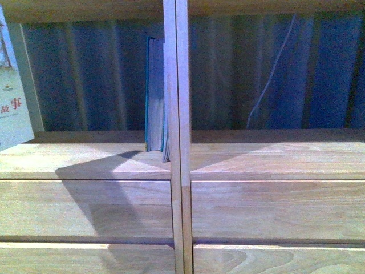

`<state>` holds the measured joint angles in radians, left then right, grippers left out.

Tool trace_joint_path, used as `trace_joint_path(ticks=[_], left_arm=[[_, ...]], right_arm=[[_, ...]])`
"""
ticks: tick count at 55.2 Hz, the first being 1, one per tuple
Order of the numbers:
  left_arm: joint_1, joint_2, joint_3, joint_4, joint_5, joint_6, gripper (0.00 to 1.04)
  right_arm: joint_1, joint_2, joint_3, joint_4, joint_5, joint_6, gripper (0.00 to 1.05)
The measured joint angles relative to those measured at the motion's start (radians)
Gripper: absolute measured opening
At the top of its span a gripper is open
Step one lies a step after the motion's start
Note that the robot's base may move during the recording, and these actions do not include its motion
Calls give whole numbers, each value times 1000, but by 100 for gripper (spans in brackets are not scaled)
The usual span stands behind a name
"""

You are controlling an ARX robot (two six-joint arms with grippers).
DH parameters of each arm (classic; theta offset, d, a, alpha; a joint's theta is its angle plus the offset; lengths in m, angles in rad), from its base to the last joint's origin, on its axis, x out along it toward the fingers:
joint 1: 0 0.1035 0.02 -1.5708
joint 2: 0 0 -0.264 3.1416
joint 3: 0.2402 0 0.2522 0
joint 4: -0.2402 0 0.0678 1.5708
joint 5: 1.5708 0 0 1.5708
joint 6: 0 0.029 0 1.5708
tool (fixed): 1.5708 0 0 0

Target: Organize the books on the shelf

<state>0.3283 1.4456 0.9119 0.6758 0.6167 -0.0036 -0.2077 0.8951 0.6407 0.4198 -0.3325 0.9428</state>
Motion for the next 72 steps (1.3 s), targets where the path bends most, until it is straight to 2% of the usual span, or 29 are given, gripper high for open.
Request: trace_joint_path(ticks=[23, 44, 62, 72], left_arm=[[-111, 284, 258, 48, -9, -16, 7], [-188, 537, 509, -7, -86, -4, 7], [-254, 623, 647, -34, -95, -11, 7], [-314, 660, 681, -56, -118, -4, 7]], right_arm=[[62, -2, -7, -8, 21, -31, 98], [143, -21, 34, -22, 41, -61, 98], [243, 19, 50, 2, 75, -69, 98], [266, 19, 56, 5, 74, -70, 98]])
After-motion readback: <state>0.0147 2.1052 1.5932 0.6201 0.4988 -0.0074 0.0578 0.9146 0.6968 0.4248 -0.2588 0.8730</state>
